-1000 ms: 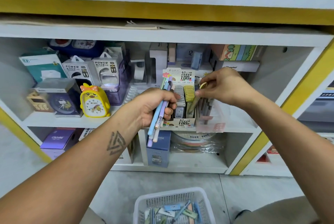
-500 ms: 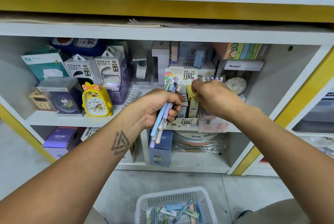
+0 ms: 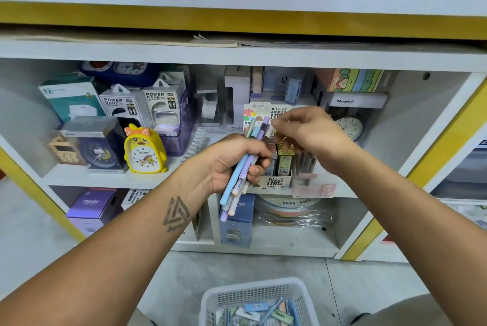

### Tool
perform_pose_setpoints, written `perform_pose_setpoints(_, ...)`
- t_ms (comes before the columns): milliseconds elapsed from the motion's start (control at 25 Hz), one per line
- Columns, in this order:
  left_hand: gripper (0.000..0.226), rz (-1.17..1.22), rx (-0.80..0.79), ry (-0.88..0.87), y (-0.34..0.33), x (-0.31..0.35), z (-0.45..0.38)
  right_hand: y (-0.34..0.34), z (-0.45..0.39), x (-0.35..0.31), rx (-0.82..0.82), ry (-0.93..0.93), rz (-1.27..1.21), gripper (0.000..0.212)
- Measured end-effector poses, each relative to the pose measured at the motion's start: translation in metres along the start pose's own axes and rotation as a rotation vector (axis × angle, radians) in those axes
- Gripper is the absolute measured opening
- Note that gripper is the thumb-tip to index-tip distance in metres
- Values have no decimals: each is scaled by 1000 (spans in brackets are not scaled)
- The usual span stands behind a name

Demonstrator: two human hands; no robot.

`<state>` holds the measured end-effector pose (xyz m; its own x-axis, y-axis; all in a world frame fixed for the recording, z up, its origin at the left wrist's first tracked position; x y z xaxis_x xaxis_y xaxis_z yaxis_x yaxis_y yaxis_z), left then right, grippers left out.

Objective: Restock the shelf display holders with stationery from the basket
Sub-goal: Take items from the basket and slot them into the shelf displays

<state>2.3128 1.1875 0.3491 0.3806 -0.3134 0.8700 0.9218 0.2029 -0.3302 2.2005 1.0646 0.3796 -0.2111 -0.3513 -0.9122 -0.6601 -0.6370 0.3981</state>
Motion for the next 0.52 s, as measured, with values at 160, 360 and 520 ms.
perform_pose_setpoints(160,5,27,-19,8,3,-1,2,-8,4,0,-100,-115,-162,19)
perform_pose_setpoints(360,14,103,-47,25,2,1,1,22,-3,0,201,-184,-535,10)
perform_pose_setpoints(520,12,106,-26,22,-6,1,-4,59,0,1,307,19,-312,9)
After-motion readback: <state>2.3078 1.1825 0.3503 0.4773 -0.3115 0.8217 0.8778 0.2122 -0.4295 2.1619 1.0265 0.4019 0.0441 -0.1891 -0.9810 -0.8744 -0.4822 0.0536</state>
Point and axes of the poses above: each hand's wrist, its own z-axis away from the middle knuckle, its own y-axis out of the back of the hand, x = y × z, the point moved 2 cm from there along -z, towards the middle knuckle, and after that the axes turned 3 degrees about y, right-handed, at the moved point
